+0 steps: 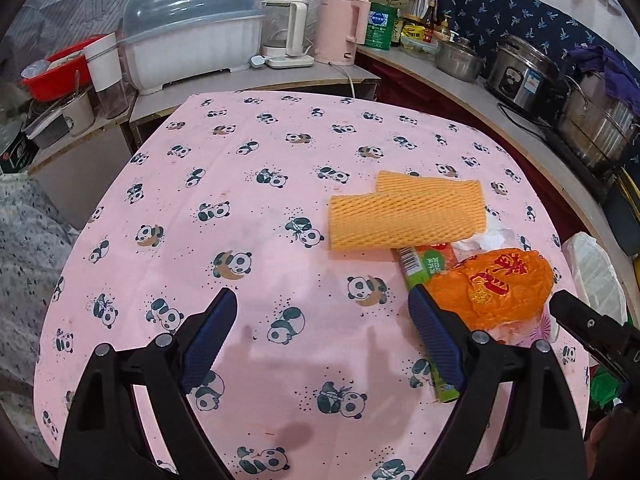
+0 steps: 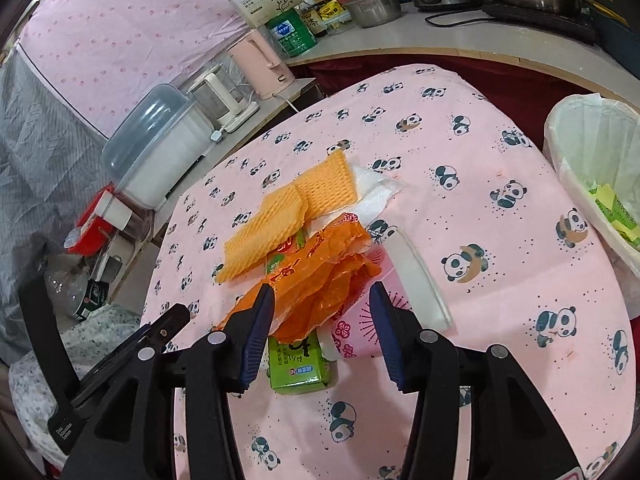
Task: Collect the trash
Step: 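Grasp the orange printed bag with the right tool while the left grasps an orange mesh sleeve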
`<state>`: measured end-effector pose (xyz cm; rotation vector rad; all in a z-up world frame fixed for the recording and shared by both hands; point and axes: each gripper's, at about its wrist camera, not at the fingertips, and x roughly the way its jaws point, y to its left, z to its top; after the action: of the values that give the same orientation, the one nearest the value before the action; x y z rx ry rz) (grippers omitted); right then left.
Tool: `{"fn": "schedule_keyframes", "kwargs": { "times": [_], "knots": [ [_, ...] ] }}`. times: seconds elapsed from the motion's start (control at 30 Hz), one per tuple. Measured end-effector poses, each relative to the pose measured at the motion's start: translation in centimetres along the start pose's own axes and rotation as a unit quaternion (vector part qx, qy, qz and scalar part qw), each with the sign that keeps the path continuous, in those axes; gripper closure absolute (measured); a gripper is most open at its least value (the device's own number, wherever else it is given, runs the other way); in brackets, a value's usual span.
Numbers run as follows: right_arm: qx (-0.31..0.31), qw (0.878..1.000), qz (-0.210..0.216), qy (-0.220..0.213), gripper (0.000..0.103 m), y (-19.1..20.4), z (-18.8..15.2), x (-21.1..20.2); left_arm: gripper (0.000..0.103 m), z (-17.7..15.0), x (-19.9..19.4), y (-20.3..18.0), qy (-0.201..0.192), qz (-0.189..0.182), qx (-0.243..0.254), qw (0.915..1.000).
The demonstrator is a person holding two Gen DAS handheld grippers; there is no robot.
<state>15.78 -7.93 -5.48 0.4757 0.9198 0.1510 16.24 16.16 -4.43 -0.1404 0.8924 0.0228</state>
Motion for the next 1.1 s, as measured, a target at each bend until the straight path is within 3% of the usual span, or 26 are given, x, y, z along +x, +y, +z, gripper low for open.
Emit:
{"fn": "schedule_keyframes", "kwargs": {
  "times": [0.37, 0.43, 0.5, 0.6, 0.87, 1.1],
  "knots": [
    [-0.005, 1.000, -0.016, 0.012, 0.050, 1.0, 0.6, 3.4, 0.019, 0.6, 2.0, 1.8, 0.013, -0.003, -0.010, 0.9999],
    [-0.008, 1.000, -0.017, 0.014, 0.056, 1.2, 0.7, 3.7, 0.019, 0.7, 2.4, 1.7, 0.016, -0.007, -0.009, 0.9998],
    [-0.011, 1.000, -0.017, 0.019, 0.080, 1.2, 0.8, 4.2, 0.018, 0.9, 2.7, 1.6, 0.018, -0.009, -0.007, 0.9998],
    [-0.014, 1.000, -0.018, 0.015, 0.087, 1.2, 0.9, 4.3, 0.016, 1.0, 3.3, 1.3, 0.019, -0.012, -0.003, 0.9997],
    [-0.016, 0.998, -0.031, -0.052, 0.090, 1.1, 3.4, 1.9, 0.013, 2.1, 5.2, 0.6, 0.026, -0.026, 0.004, 0.9993],
    [0.003, 0.997, -0.026, -0.071, 0.090, -0.2, 5.4, 1.7, 0.014, 3.1, 7.8, -0.2, 0.038, -0.052, 0.004, 0.9979]
  ]
}}
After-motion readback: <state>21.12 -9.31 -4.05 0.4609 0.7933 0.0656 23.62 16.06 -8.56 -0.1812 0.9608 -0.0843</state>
